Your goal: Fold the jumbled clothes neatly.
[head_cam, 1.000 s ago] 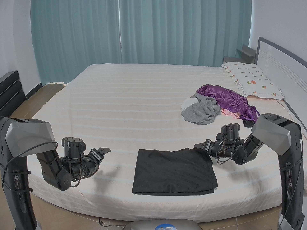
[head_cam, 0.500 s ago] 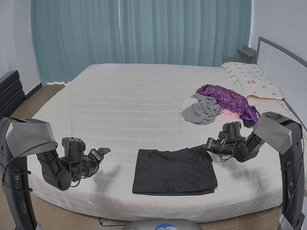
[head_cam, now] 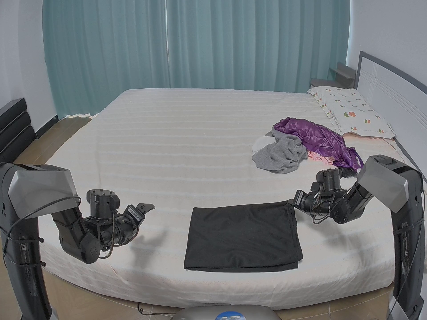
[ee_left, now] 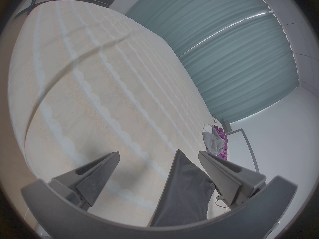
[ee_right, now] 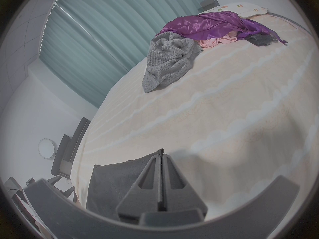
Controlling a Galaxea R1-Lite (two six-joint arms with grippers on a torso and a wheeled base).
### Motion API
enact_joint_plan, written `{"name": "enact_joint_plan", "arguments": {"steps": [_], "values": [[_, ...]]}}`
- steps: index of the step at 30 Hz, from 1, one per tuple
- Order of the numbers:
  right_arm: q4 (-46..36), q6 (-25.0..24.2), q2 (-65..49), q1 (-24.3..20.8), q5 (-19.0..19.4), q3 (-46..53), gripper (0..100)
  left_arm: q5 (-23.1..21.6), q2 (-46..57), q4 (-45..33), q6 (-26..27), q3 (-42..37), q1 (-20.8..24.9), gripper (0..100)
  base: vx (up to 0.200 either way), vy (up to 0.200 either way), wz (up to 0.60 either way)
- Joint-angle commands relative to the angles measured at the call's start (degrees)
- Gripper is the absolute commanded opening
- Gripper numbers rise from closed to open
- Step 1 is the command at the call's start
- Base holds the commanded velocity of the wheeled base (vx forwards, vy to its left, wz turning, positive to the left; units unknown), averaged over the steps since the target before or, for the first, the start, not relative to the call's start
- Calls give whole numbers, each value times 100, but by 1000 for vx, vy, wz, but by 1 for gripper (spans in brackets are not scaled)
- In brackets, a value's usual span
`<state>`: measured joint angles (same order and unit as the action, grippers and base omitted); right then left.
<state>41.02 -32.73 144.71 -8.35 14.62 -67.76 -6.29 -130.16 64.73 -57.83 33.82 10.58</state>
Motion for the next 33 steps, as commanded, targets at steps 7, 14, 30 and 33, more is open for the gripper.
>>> {"name": "enact_joint_plan", "arguments": {"steps": [7, 14, 30, 33], "values": [[29, -242, 48, 53, -319, -18, 0, 75, -317, -92, 624, 556, 410, 100, 0, 0, 0], [46, -251, 22, 150, -635, 52, 0, 260, -686, -971, 650, 1681, 946, 100, 0, 0, 0], [468, -664, -93, 9, -750, 439, 0, 541, -1644, -2817, 888, 4195, 1526, 100, 0, 0, 0], [582, -664, -189, -9, -750, 614, 0, 866, -1864, -3054, 1099, 4511, 1570, 100, 0, 0, 0]]}}
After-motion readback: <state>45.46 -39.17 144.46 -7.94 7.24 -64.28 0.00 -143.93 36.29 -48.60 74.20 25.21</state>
